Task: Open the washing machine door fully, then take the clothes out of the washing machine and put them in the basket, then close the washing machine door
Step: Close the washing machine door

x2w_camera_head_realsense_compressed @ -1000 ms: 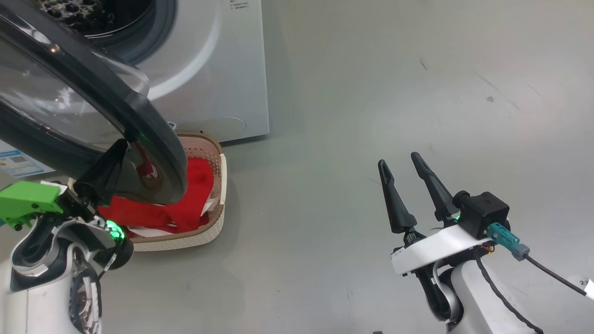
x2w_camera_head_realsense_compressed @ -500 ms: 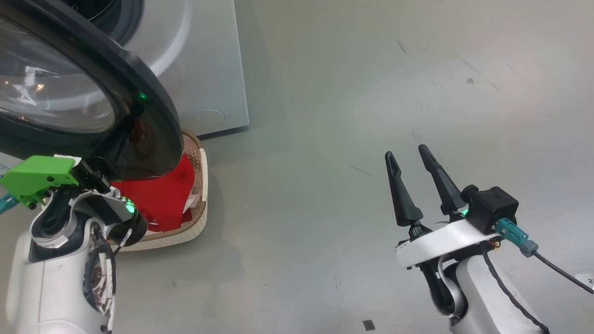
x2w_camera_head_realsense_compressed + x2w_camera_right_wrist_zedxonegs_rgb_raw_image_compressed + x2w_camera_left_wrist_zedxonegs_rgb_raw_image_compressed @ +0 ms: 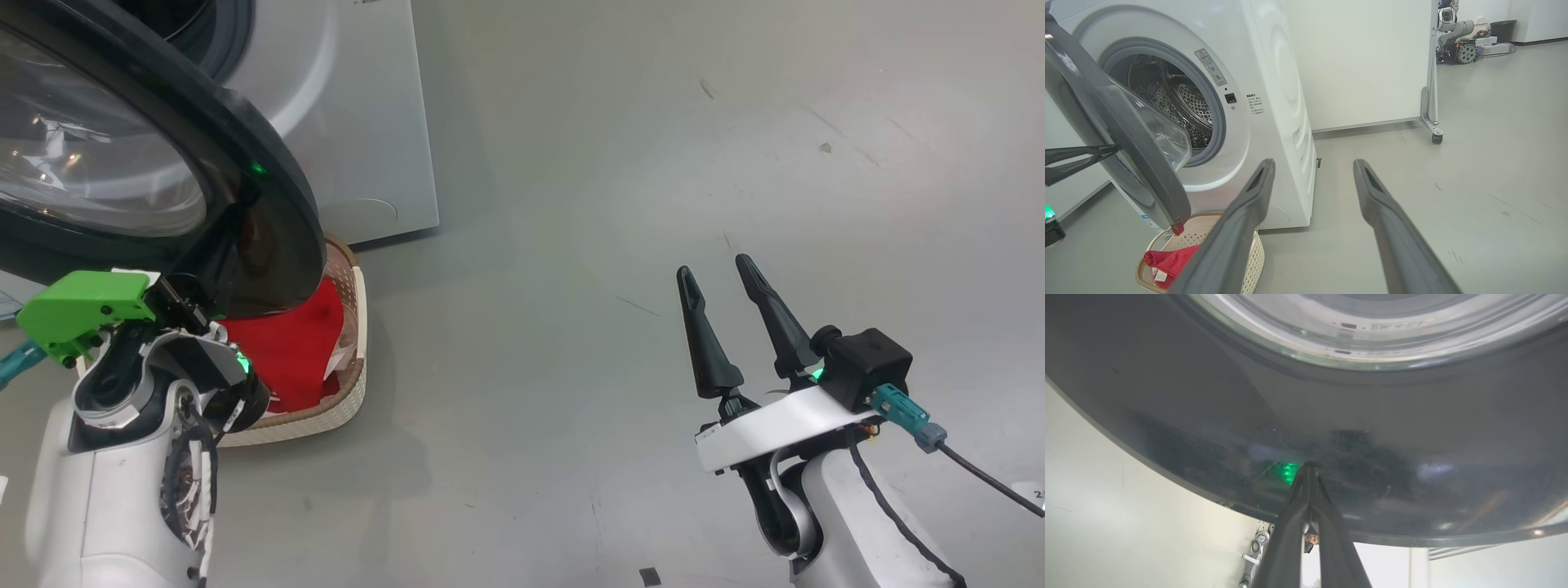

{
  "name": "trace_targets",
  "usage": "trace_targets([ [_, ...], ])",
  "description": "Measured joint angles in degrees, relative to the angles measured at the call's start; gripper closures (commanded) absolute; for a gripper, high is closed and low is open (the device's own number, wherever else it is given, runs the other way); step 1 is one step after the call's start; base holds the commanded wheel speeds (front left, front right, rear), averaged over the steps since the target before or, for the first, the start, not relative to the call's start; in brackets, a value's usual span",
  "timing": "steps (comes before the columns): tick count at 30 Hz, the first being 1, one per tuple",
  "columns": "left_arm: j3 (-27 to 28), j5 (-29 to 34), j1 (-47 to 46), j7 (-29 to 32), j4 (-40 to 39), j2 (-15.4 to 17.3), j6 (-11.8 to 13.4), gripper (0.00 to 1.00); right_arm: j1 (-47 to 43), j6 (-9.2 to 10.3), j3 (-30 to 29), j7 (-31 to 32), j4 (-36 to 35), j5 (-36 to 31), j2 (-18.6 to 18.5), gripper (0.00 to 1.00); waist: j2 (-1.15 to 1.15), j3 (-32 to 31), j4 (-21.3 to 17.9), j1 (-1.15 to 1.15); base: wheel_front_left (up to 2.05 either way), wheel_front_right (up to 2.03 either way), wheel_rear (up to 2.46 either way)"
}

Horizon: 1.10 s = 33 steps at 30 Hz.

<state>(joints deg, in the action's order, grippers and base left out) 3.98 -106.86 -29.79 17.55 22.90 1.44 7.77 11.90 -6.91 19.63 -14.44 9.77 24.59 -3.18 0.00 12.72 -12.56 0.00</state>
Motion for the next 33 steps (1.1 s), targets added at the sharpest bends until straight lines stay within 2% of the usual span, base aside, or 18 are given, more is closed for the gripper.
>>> trace_targets([
  [8,-2.38,-1.49,0.0,-0.51,1.44,-0.11,-0.1,1.0,-0.03,0.0,-0.48,0.0,0.08,-0.02,0.01,0.0,0.0,-0.7,1.02,0.0,0.0,0.0,0.0],
  [15,-2.99,-0.3,0.02,-1.58,1.52,-0.09,-1.38,1.0,-0.04,0.0,-0.33,0.0,0.11,-0.07,0.11,0.0,0.0,-1.37,1.87,0.0,0.0,0.0,0.0],
  [19,-6.82,5.98,0.68,-2.32,1.4,0.63,-3.24,1.0,-0.3,0.51,-2.4,0.0,-0.01,-0.27,0.09,0.0,0.0,-1.78,2.87,0.0,0.0,0.0,0.0],
  [23,-10.47,12.2,3.52,-2.74,0.54,3.87,-6.36,1.0,-0.76,0.49,-2.94,0.0,-0.04,-0.7,0.09,0.0,0.0,-2.31,4.4,0.0,0.0,0.0,0.0],
  [30,-13.45,22.52,9.31,-8.65,-1.24,7.59,-12.15,1.0,-2.01,0.49,-4.07,0.0,-0.04,-1.82,0.09,0.0,0.0,-3.78,7.73,0.0,0.0,0.0,0.0],
  [33,-15.16,27.62,10.81,-11.5,-2.37,8.86,-13.33,1.0,-2.58,0.48,-4.31,0.0,-0.03,-2.15,-0.11,0.0,0.0,-4.5,9.38,0.0,0.0,0.0,0.0],
])
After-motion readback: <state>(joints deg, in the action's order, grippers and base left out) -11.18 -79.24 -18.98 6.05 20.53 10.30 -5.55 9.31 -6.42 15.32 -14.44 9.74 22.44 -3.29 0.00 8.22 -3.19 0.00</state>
